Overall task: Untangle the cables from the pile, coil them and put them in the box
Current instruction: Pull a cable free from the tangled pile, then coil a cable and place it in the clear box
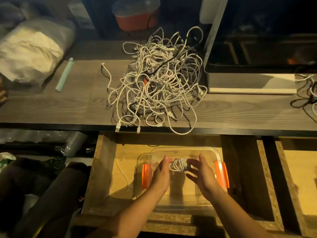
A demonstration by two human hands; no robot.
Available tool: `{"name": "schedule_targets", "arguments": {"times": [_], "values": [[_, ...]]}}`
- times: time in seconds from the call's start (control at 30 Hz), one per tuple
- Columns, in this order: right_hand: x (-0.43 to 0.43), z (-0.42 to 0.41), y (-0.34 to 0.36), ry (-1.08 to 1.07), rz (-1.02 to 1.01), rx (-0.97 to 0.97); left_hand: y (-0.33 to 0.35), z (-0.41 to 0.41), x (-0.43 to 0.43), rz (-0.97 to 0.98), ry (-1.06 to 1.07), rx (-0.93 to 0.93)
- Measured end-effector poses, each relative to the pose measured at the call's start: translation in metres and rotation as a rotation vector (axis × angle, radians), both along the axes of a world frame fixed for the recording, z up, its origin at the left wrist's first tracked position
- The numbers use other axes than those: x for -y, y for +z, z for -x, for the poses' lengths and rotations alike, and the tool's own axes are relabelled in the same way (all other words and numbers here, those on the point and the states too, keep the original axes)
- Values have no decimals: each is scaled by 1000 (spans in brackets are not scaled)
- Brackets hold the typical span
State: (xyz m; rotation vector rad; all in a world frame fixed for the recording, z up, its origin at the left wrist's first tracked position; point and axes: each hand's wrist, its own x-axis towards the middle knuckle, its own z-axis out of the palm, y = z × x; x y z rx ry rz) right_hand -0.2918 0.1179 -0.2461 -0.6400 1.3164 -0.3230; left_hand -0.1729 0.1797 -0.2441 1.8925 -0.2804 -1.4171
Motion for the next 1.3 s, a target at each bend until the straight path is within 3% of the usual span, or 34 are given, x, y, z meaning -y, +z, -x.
{"name": "schedule_targets", "arguments": {"times": [0.37, 0.43, 0.5, 0.6, 0.7, 0.8, 0.97, 1.13, 1.2, 1.3], "values": [[0, -3, -5, 84, 5, -33, -25, 4, -5, -187, -195, 24], [2, -2, -2, 102, 11, -77, -19, 3, -6, -149, -235, 39], [4, -3, 10, 168, 92, -193, -4, -1, -5, -71, -279, 43], [7, -8, 39, 195, 368, -303, 22, -6, 1, 63, -292, 88], [19, -18, 76, 187, 654, -358, 50, -10, 7, 227, -270, 241], [43, -29, 98, 55, 728, -381, 68, -15, 17, 378, -199, 380], [69, -43, 97, -38, 505, -352, 85, -32, 41, 478, -291, 607], [75, -52, 91, -27, 372, -222, 92, -52, 56, 400, -718, 926], [71, -53, 100, 13, 473, -210, 94, -57, 59, 350, -868, 1032], [64, -53, 121, 257, 830, -329, 105, -60, 71, 336, -886, 1212]]}}
